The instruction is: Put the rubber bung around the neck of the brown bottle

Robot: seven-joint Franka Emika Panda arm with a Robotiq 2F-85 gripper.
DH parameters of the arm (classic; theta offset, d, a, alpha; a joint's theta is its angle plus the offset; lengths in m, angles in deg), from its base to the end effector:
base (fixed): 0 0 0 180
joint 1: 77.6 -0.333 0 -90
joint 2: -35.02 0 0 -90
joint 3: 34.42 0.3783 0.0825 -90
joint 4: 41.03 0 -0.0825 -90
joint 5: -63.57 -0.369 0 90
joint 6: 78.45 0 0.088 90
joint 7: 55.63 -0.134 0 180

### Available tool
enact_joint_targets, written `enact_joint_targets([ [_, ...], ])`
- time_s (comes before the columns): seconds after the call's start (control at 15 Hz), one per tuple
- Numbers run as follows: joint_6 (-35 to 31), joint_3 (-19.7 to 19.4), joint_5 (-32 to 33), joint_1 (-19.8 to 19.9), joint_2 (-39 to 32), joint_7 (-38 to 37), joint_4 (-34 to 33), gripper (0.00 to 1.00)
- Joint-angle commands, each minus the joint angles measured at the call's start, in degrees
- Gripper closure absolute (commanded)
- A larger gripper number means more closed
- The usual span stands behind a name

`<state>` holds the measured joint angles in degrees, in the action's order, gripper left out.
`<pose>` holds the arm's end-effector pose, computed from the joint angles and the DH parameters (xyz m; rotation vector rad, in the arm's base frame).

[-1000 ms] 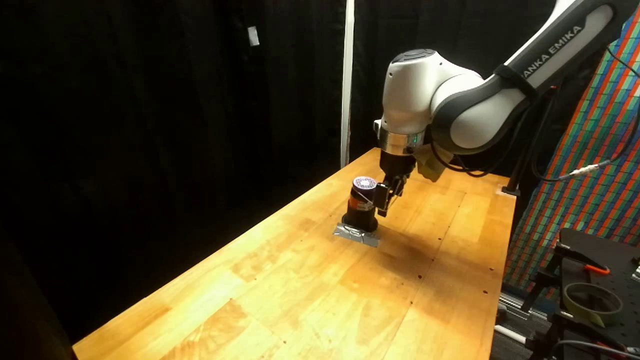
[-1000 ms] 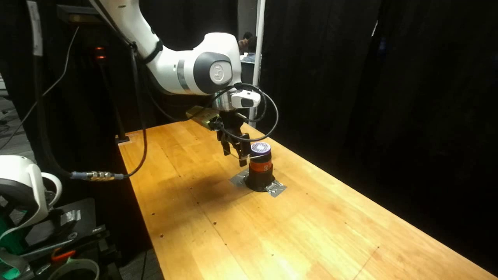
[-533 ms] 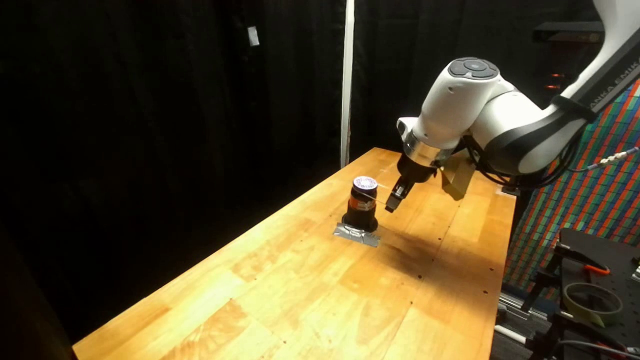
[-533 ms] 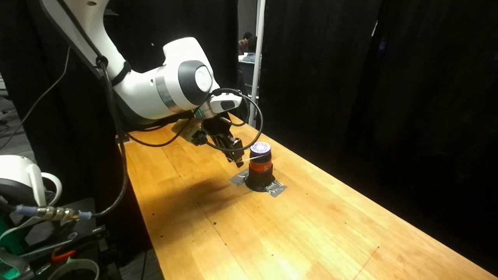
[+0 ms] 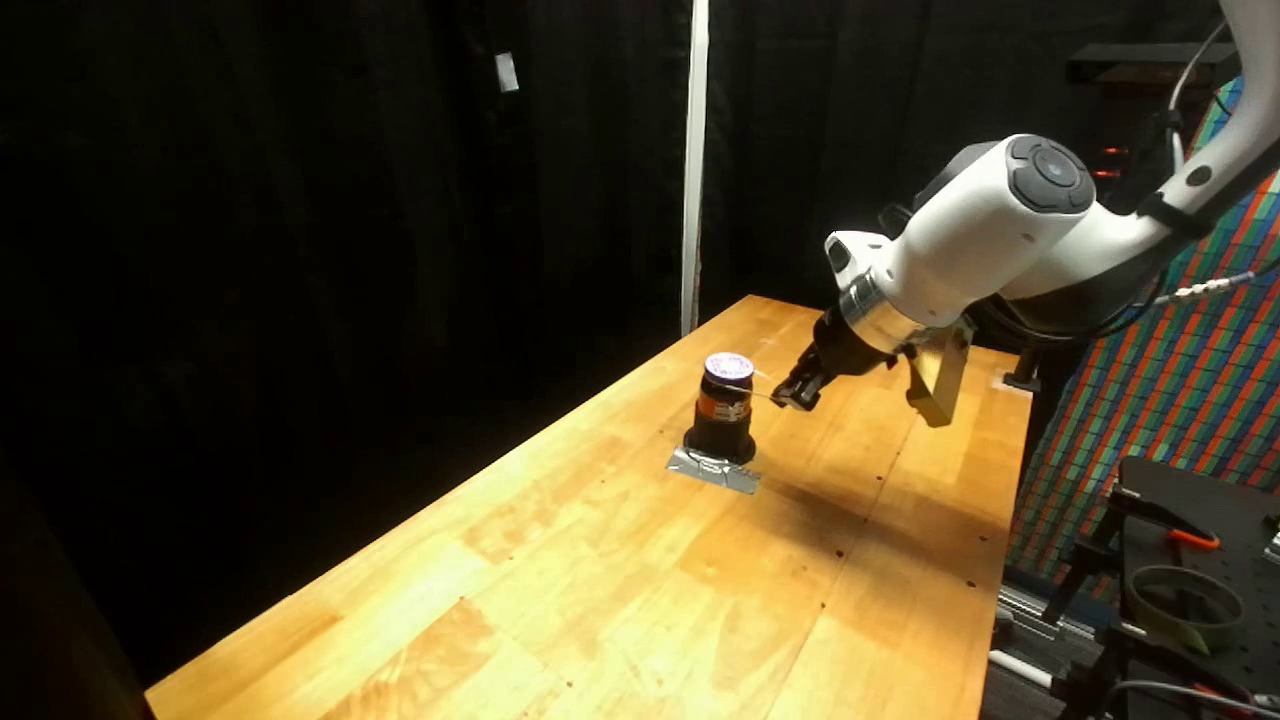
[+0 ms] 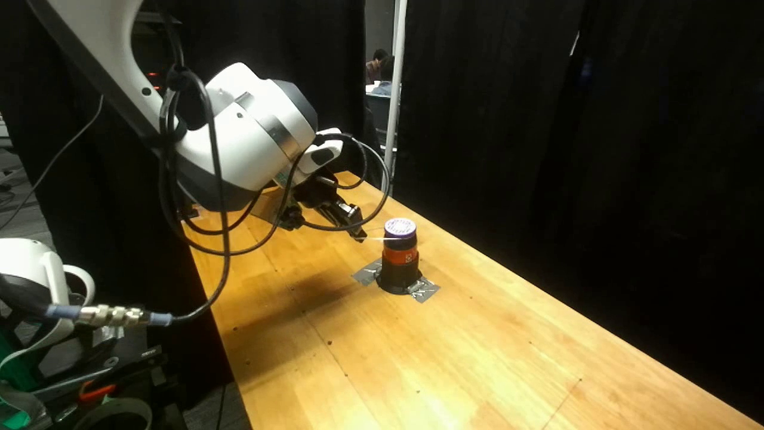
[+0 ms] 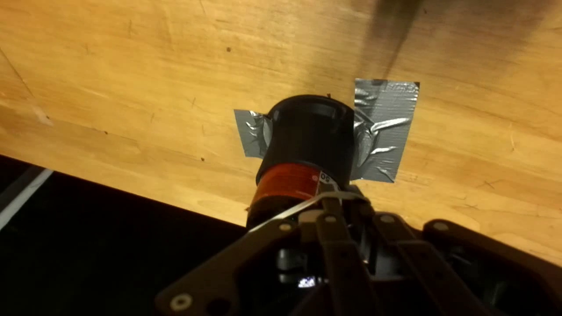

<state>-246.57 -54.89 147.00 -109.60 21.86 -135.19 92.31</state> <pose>0.5041 0.1645 0.3025 2.7616 0.3292 0.8553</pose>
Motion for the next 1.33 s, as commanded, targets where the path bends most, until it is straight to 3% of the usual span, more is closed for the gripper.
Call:
enact_joint_targets([
  [0.0,1.4,-0.7,14.8,-3.4,2.8,-15.7,-0.7,0.83],
  [0.47,12.8,5.7,42.3,-3.7,1.6,-45.6,2.9,0.86],
  [0.67,18.7,6.9,47.2,-3.8,0.4,-51.2,6.0,0.84],
  [0.73,22.6,17.3,47.0,6.3,1.0,-49.7,7.3,0.84],
  [1.0,34.7,27.1,46.4,12.4,0.9,-49.6,10.4,0.85],
  [1.27,46.9,33.5,45.1,13.9,0.7,-49.8,12.9,0.85],
])
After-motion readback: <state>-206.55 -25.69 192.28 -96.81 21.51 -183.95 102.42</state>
